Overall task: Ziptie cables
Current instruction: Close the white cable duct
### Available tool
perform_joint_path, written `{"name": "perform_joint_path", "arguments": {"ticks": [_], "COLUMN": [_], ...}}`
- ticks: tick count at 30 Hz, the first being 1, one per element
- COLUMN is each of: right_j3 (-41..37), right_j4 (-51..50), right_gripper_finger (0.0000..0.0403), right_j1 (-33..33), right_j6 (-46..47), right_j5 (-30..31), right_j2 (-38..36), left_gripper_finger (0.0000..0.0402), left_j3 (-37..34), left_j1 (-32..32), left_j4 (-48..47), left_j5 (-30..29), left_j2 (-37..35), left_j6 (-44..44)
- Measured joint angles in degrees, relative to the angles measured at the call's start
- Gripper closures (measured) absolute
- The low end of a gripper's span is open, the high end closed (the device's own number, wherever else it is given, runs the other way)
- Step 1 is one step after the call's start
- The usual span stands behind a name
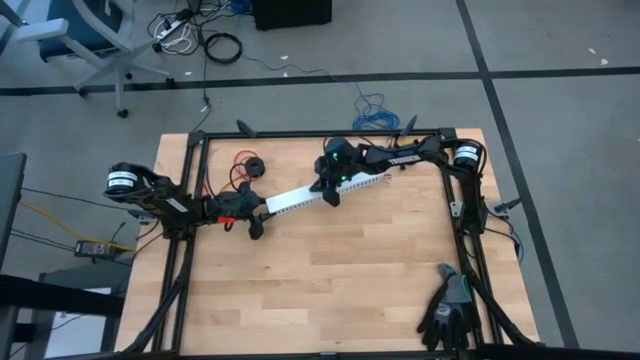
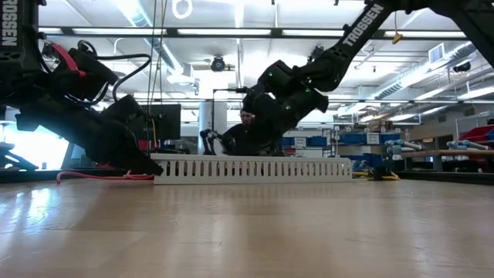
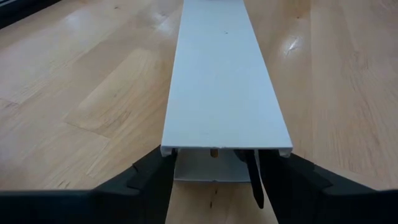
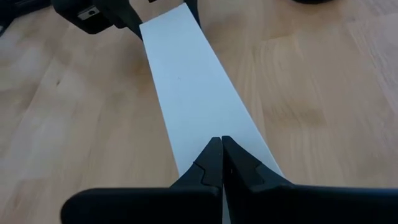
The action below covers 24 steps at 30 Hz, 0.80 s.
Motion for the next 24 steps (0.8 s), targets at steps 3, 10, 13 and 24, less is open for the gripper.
{"name": "perform_joint_path", "arguments": {"ticks": [3, 10, 13, 24], "right_j3": [0.0, -0.1, -0.1, 0.0], "right_j4": [-1.6, -3.0, -3.9, -6.3], "right_gripper_finger": [0.0403, 0.0403, 0.0403, 0.0403], "right_j1": [-0.4, -1.1, -1.1, -1.4], "right_j6": [-0.4, -0.5, -0.6, -1.5], "right_j5": [0.0, 0.0, 0.1, 1.8], "right_j2": [0.0, 0.0, 0.0, -0.2], "left_gripper_finger": [0.0177, 0.0176, 0.0176, 0.0176], "left_j3": [0.0, 0.0, -0.1, -0.1], "left_j1": [0.0, 0.0, 0.0, 0.0], "left_j4": [-0.5, -0.7, -0.8, -0.9], "left_j5": [0.0, 0.0, -0.1, -0.1], "left_j2": [0.0, 0.0, 0.0, 0.0], "left_j6": [0.0, 0.0, 0.0, 0.0]}}
